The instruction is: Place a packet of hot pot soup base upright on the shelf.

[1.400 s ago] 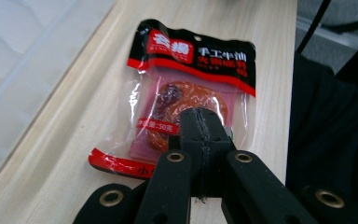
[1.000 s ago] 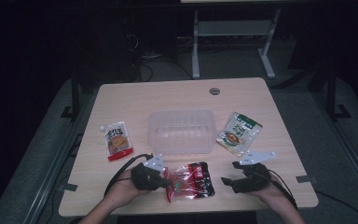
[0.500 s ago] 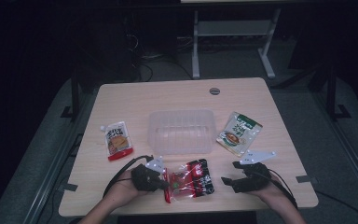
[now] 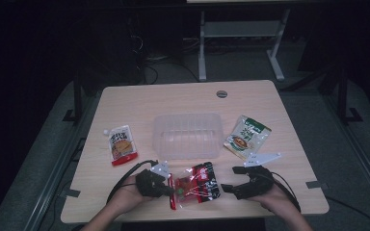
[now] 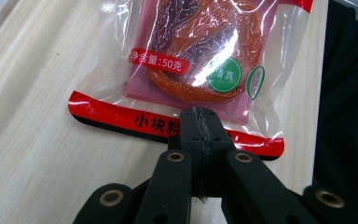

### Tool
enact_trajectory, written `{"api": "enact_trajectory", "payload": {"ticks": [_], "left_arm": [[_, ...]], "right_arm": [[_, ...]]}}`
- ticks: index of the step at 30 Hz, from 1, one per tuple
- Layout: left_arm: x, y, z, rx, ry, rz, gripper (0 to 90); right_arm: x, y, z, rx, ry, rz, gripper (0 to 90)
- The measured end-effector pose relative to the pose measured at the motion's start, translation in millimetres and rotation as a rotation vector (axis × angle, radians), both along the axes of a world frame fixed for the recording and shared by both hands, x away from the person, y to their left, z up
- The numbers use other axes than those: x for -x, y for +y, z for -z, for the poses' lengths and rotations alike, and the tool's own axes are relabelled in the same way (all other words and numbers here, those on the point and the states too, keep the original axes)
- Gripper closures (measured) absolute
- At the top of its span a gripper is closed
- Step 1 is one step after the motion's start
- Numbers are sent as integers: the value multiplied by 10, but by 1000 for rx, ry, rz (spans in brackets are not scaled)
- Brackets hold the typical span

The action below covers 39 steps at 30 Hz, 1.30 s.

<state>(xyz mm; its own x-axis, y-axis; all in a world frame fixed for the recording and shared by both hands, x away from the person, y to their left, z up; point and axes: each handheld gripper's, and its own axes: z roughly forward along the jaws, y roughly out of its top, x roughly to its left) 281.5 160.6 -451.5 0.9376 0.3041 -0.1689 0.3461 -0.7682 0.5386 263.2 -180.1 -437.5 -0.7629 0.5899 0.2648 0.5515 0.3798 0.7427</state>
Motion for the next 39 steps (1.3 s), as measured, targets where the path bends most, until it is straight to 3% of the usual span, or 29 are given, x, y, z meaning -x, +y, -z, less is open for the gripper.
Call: {"api": "enact_trajectory", "payload": {"ticks": [5, 14, 17, 22, 26, 31, 36, 37, 39], "left_arm": [[-5, 4, 4, 6, 6, -3, 898], [-6, 22, 14, 21, 7, -8, 897], [-9, 28, 17, 25, 9, -10, 898], [-2, 25, 17, 25, 11, -14, 898], [-4, 28, 18, 27, 13, -16, 897], [2, 25, 19, 27, 9, -17, 898], [28, 10, 17, 25, -10, -22, 898], [28, 10, 17, 25, -10, -22, 898], [36, 4, 16, 22, -15, -24, 898]], "right_arm": [[-82, 178, 5, 0, 7, -53, 158], [-293, 436, 84, 13, 74, -101, 140], [-322, 487, 114, 26, 91, -117, 138], [-312, 517, 192, 2, 136, -142, 136], [-309, 534, 214, -7, 145, -160, 157], [-298, 529, 226, -49, 158, -199, 343], [-285, 531, 182, -80, 118, -228, 577], [-285, 531, 182, -80, 118, -228, 577], [-290, 529, 159, -99, 124, -250, 662]]}}
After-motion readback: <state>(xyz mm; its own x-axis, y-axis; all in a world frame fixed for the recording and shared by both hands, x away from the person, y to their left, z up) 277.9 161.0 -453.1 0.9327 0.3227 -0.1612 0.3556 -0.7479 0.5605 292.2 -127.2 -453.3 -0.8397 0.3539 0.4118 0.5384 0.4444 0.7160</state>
